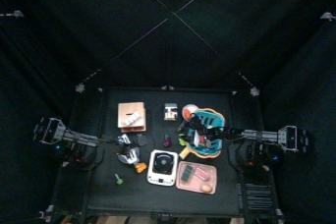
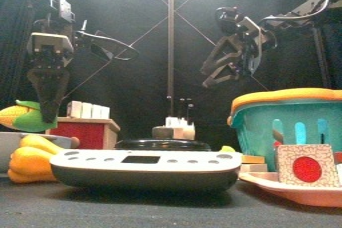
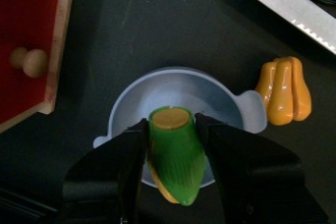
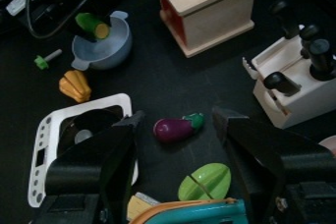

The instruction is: Place corn in bowl

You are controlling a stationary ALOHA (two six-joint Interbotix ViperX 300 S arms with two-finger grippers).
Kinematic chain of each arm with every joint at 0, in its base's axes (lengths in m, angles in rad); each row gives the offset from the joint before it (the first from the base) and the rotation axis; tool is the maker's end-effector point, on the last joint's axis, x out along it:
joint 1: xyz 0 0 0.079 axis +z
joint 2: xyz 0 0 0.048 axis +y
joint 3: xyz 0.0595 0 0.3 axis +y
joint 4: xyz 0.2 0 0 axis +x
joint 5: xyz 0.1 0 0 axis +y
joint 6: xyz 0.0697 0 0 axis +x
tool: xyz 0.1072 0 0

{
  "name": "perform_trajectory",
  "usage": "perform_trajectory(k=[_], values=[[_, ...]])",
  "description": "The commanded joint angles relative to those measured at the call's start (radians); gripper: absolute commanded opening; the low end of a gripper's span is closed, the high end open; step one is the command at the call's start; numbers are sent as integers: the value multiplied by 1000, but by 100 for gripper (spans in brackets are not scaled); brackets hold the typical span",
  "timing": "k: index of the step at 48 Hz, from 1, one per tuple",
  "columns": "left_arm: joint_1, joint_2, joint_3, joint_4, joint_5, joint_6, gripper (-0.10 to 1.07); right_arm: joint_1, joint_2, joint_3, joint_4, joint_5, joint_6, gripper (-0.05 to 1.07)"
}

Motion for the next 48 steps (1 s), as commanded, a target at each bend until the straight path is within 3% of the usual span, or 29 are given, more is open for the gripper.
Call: perform_trajectory(k=[1,11,26,48], values=[[9,0,-11,-5,-23,3,76,0,-11,-14,0,-6,0,91],[23,5,-11,-8,-37,3,78,-2,-11,-14,0,-6,0,91],[28,20,-11,-8,-37,3,93,0,-9,-14,2,-6,0,91],[49,29,-31,8,-35,-3,93,-2,-11,-14,0,-6,0,91]])
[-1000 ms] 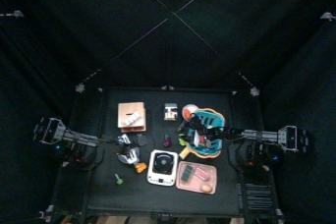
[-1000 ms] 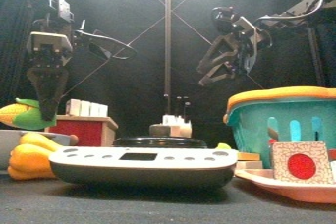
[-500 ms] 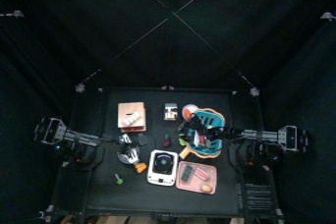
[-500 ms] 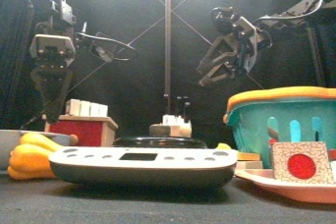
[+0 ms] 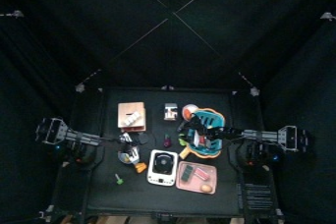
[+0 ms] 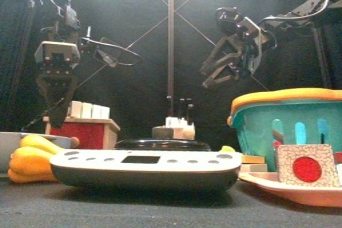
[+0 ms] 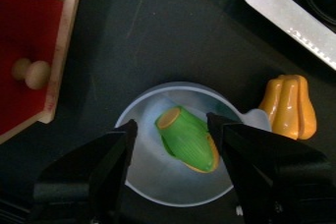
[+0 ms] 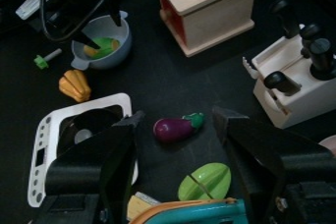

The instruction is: Place corn in bowl

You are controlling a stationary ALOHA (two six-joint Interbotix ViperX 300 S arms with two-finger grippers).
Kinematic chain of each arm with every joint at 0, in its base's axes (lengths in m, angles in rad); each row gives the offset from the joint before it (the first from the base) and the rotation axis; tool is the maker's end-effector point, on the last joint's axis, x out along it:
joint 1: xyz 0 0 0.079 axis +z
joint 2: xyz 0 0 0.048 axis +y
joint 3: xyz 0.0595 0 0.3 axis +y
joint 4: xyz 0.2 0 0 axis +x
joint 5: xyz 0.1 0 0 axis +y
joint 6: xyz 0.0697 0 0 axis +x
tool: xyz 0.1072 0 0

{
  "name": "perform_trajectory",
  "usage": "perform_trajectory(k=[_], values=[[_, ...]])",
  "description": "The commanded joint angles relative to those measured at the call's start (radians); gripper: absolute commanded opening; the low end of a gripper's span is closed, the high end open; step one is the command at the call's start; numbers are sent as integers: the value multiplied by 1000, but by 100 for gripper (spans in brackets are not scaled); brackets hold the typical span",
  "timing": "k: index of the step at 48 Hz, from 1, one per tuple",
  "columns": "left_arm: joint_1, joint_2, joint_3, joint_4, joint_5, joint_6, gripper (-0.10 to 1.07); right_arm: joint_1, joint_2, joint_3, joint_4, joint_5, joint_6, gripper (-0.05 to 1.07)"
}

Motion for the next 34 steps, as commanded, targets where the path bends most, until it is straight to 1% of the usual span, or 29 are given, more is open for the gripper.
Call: perform_trajectory(k=[1,17,24,30,34], values=[[5,-3,-25,3,-3,-3,93,0,-11,-14,-2,-5,-2,91],[5,-3,-26,5,-3,-3,93,0,-8,-14,-2,-5,-2,91],[5,-5,-28,18,-3,-5,93,0,0,-18,-2,-5,-2,91],[3,-20,-34,23,-6,-6,93,2,0,-23,-3,-5,-3,91],[-2,-37,-44,44,-11,-6,93,0,0,-21,-5,-5,-2,91]])
